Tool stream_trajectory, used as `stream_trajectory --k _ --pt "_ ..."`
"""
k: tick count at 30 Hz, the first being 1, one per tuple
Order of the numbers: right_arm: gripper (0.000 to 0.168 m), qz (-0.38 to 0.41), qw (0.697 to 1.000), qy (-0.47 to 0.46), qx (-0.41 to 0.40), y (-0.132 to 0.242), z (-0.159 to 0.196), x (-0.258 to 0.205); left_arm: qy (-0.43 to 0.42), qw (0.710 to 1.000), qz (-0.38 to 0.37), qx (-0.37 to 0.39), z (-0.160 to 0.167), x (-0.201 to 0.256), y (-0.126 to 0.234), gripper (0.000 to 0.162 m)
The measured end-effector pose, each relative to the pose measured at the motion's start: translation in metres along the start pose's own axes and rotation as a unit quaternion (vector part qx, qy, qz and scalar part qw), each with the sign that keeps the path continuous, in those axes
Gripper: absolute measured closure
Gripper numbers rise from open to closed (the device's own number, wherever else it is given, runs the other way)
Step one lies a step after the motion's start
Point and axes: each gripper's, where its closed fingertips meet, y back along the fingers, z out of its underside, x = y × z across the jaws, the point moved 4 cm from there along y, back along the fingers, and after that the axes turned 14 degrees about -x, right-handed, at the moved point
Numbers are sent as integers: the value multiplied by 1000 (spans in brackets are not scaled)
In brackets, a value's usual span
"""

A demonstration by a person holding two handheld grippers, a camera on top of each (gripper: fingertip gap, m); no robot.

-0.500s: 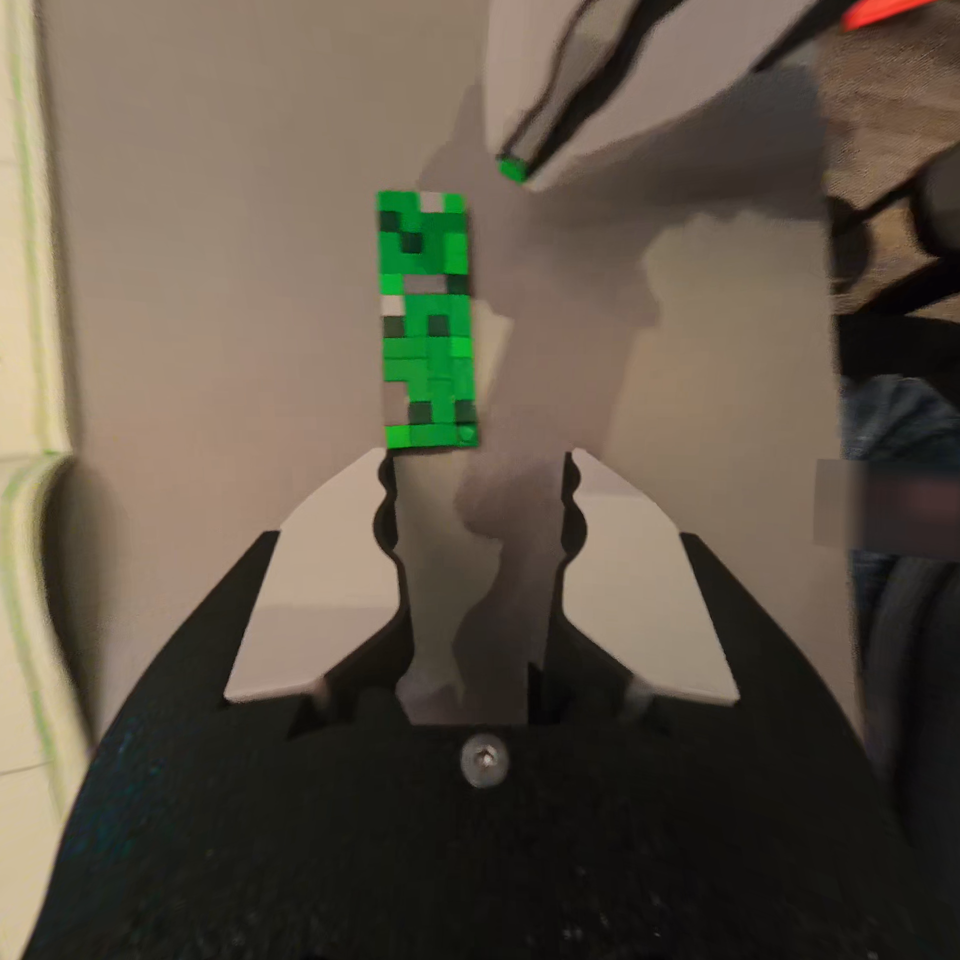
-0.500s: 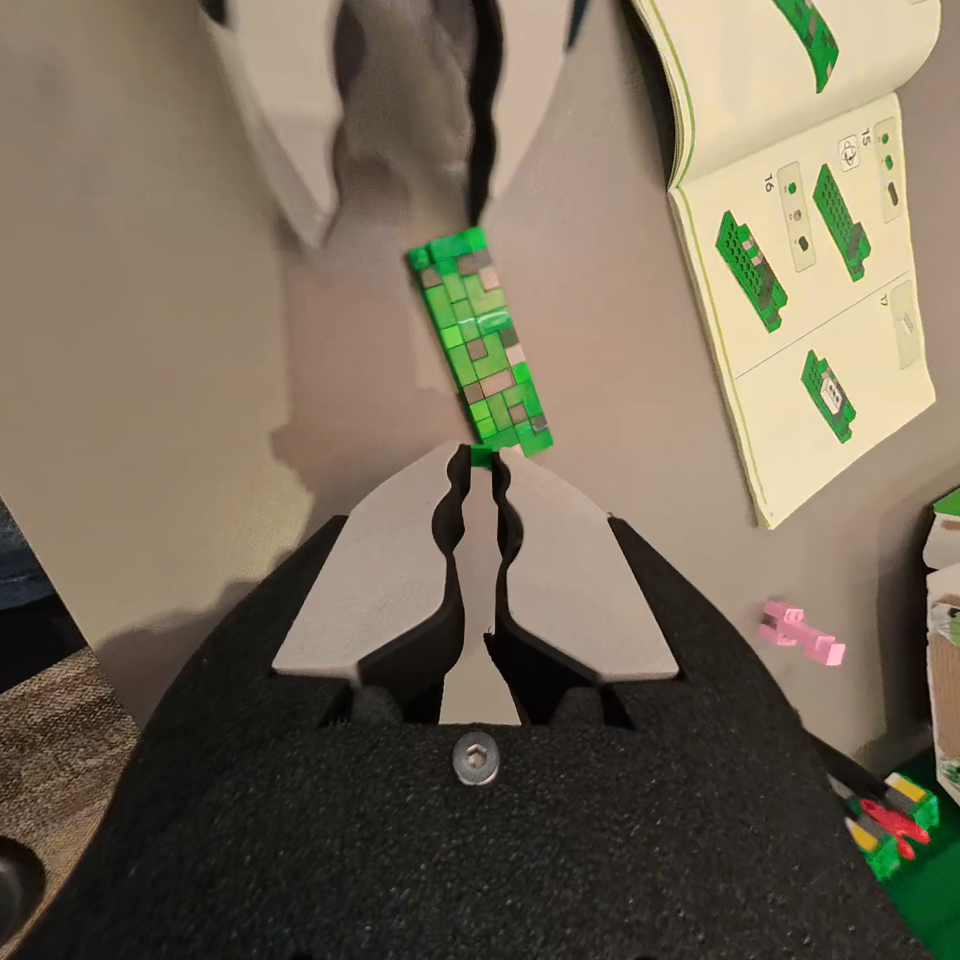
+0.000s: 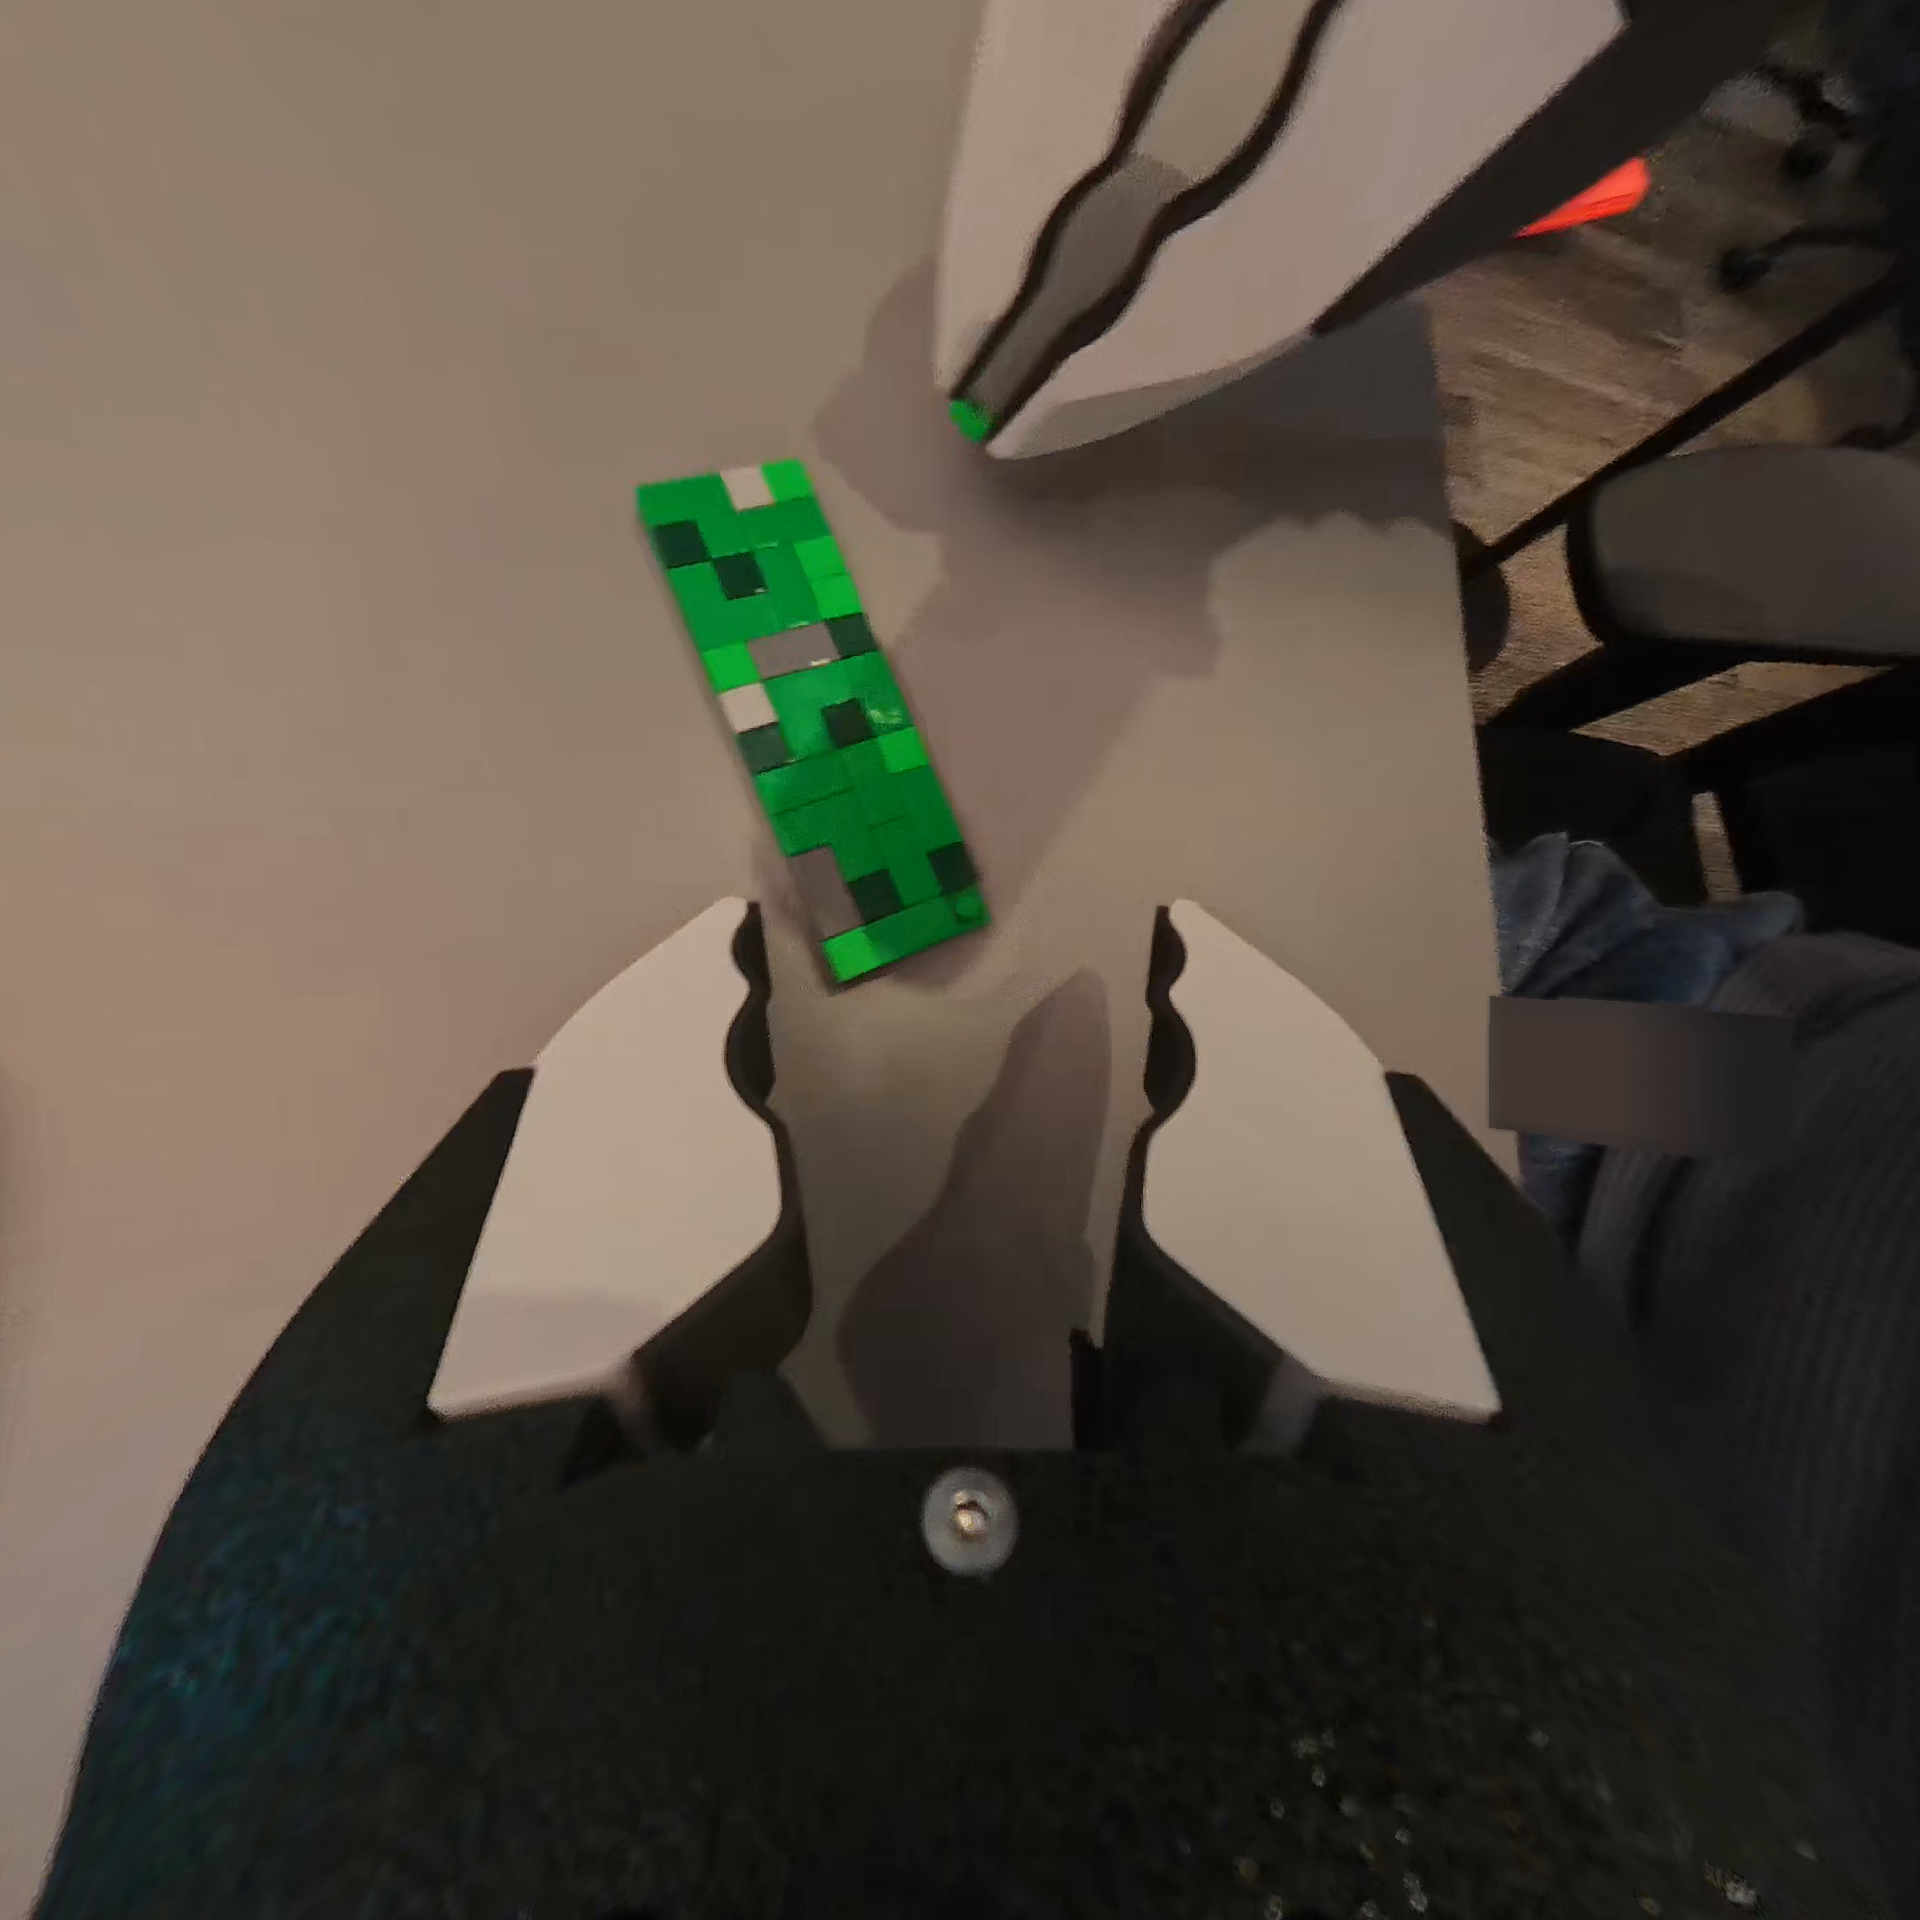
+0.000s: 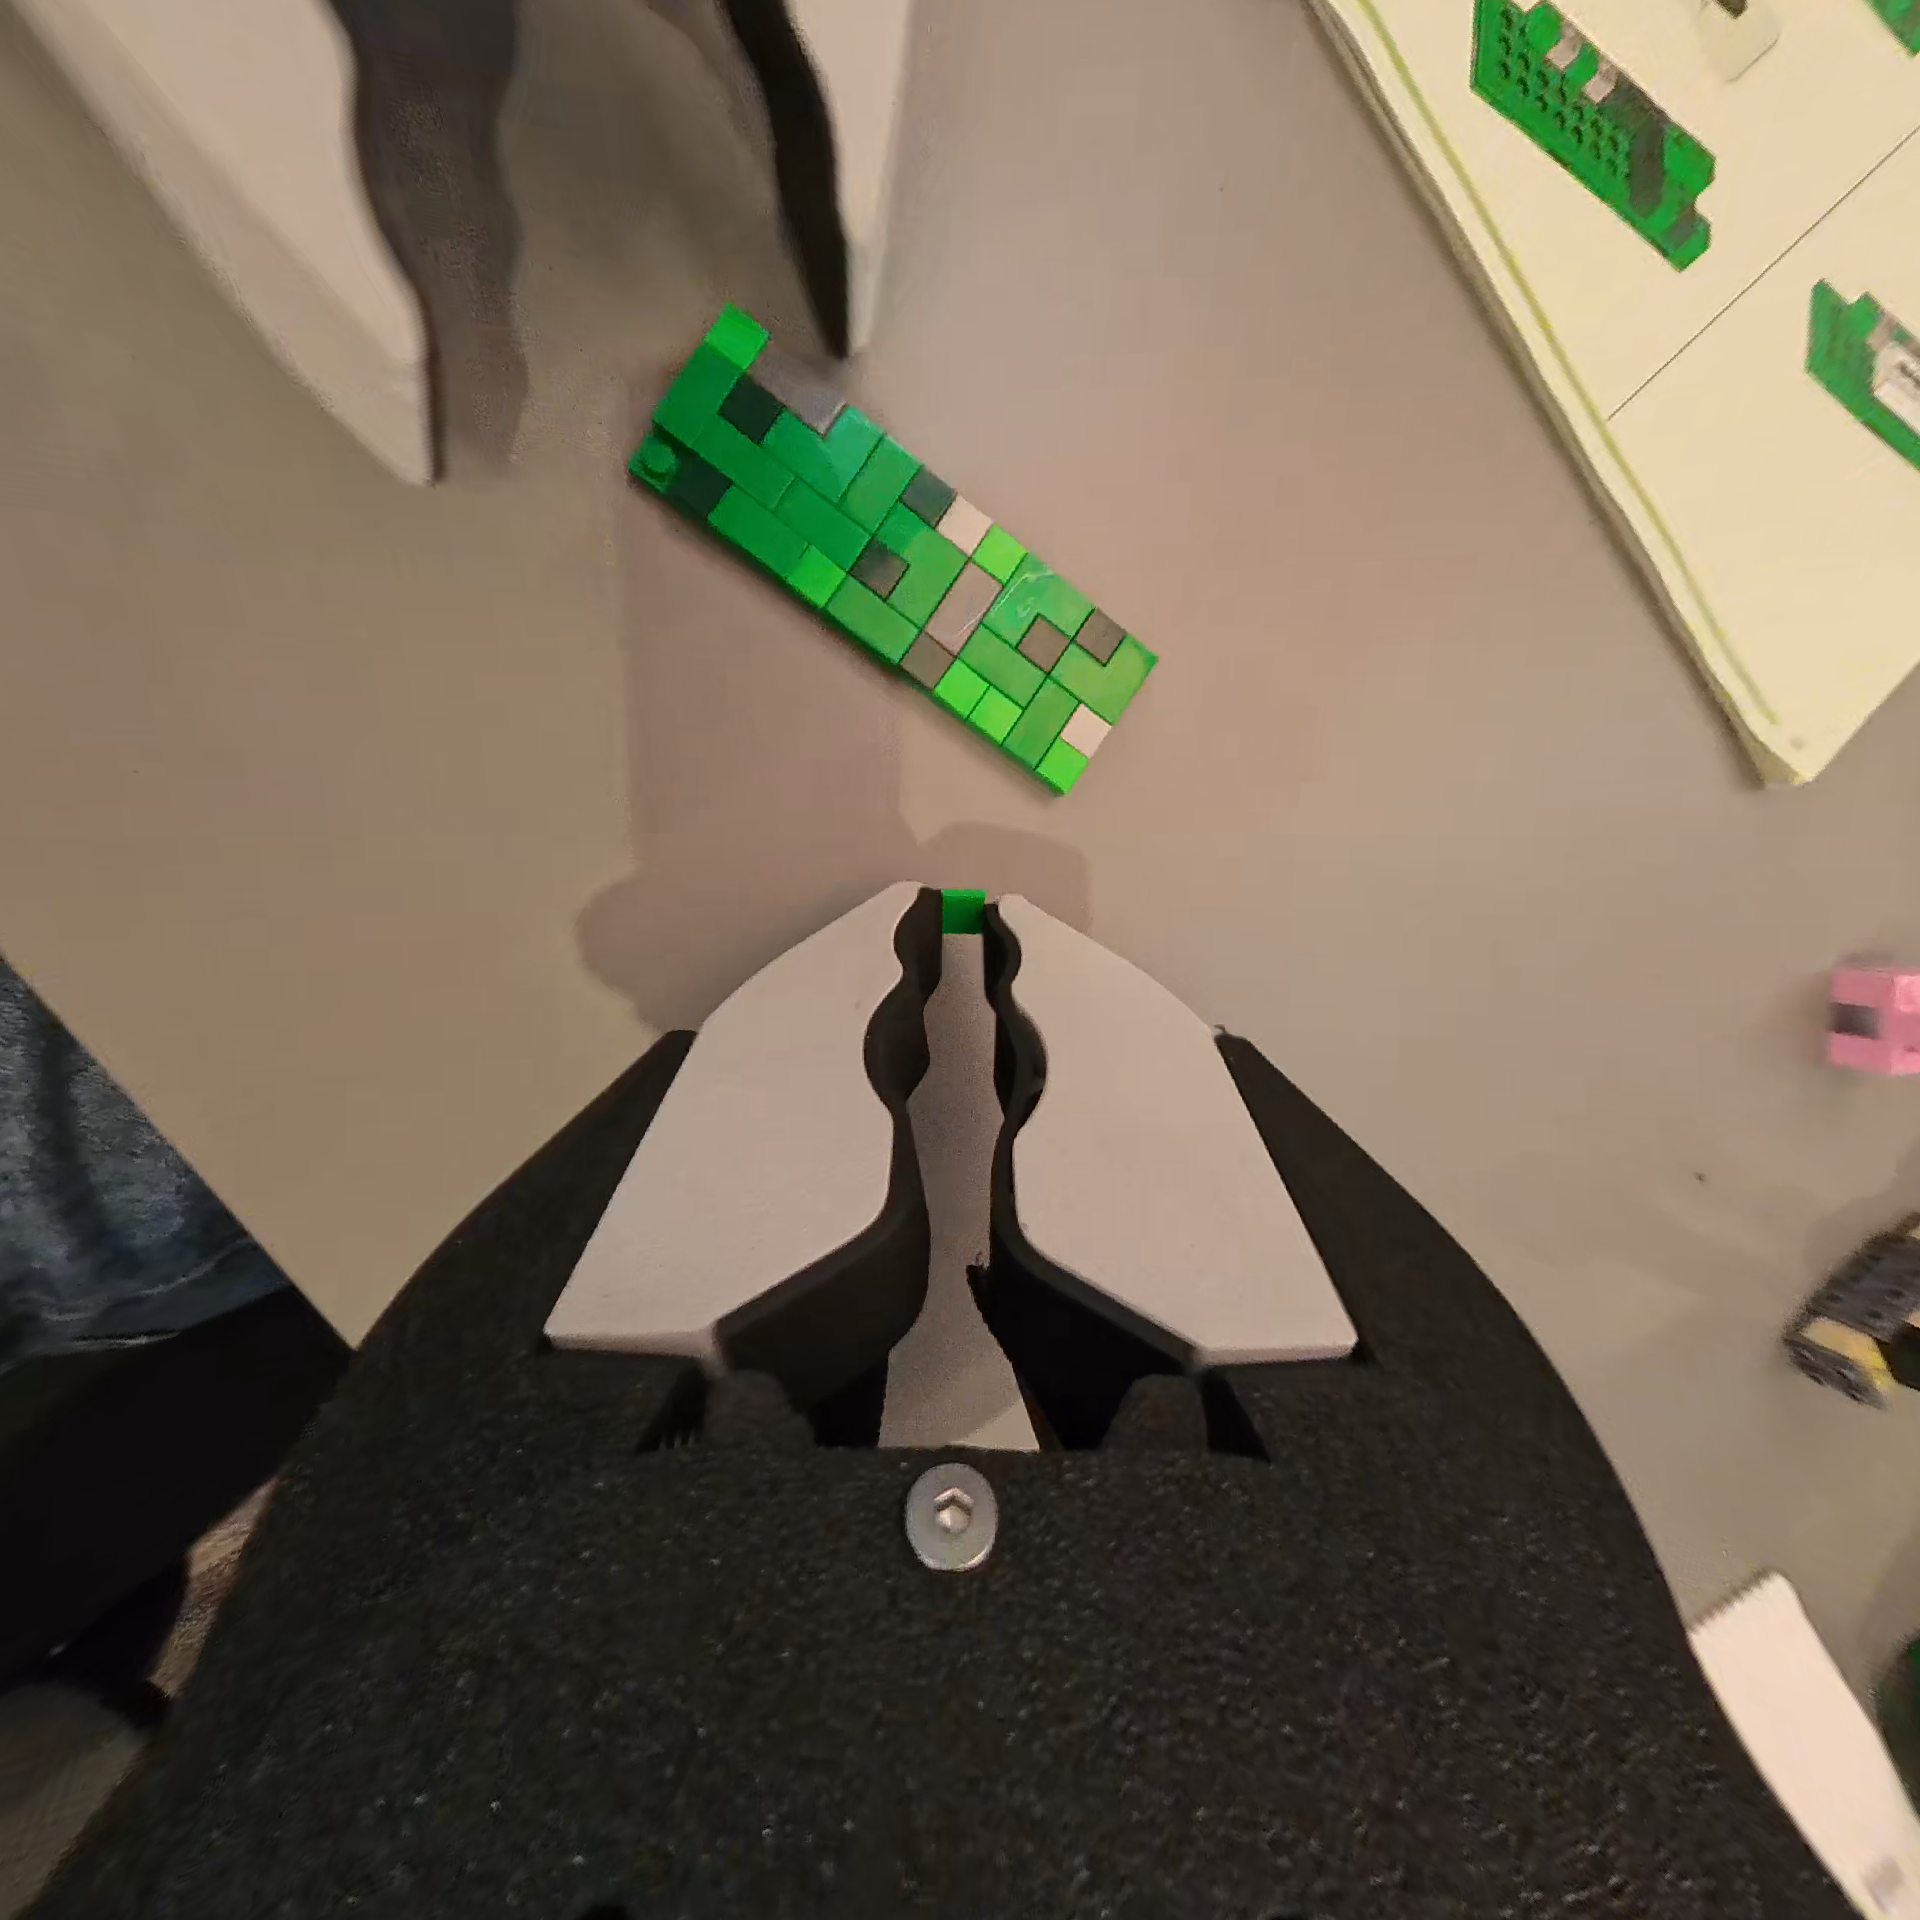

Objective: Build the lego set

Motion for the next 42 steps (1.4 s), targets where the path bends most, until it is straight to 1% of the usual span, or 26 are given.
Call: stream_trajectory --k 2,6,7,9,12,13,14,15,16,17,18,20,22,23,24,26,28,30,34,36,37,40,42 --pt "161 -23 1000 -6 -8 -4 -3 4 1 1000 15 6 -1 8 -2 89" --pt "162 -100 994 -5 -35 -10 -13 3 2 1000 21 11 2 22 -5 86" --pt "162 -108 993 -6 -39 -12 -15 4 2 1000 24 16 3 26 -5 85" --pt "162 -105 993 -2 -53 -15 -20 7 5 999 32 29 5 34 -5 83" --pt "162 -89 994 16 -65 -21 -30 12 5 997 53 50 5 42 -8 76" --pt "162 -83 994 25 -60 -24 -35 14 -2 995 84 59 4 49 -9 74" --pt "162 -79 995 37 -49 -25 -42 15 -7 989 132 62 5 59 -10 72" --pt "162 -75 995 50 -34 -26 -48 15 -8 981 183 64 5 68 -8 66" --pt "161 -68 996 55 -24 -25 -52 17 -7 973 216 76 4 72 -3 62" --pt "161 -55 997 52 -15 -22 -53 20 -11 970 220 97 3 70 3 62" --pt "161 -43 998 47 -3 -16 -53 23 -22 971 204 120 3 62 12 65" --pt "161 -30 998 37 32 -1 -48 21 -67 977 123 160 0 38 31 73" --pt "161 -14 998 31 55 12 -40 16 -160 972 30 172 -4 12 46 81" --pt "161 -6 998 28 57 16 -35 13 -219 962 3 164 -6 3 49 84" --pt "161 2 998 28 58 20 -30 9 -279 949 -6 150 -9 -2 50 88" --pt "161 17 998 26 61 28 -23 0 -375 922 4 98 -15 -9 42 93" --pt "161 28 997 21 67 37 -16 -8 -433 901 13 21 -22 -19 29 95" --pt "161 35 996 17 78 46 -9 -16 -472 880 22 -37 -30 -26 16 94" --pt "161 41 995 8 94 58 6 -27 -529 840 43 -115 -40 -32 -3 92" --pt "161 43 994 4 100 61 13 -30 -544 824 48 -150 -42 -36 -11 95" --pt "161 42 994 3 103 62 15 -31 -548 819 57 -162 -41 -36 -14 98" --pt "161 41 993 1 113 62 19 -31 -536 820 89 -179 -41 -35 -16 109" --pt "161 43 992 6 116 60 18 -29 -519 828 96 -187 -41 -33 -16 127"
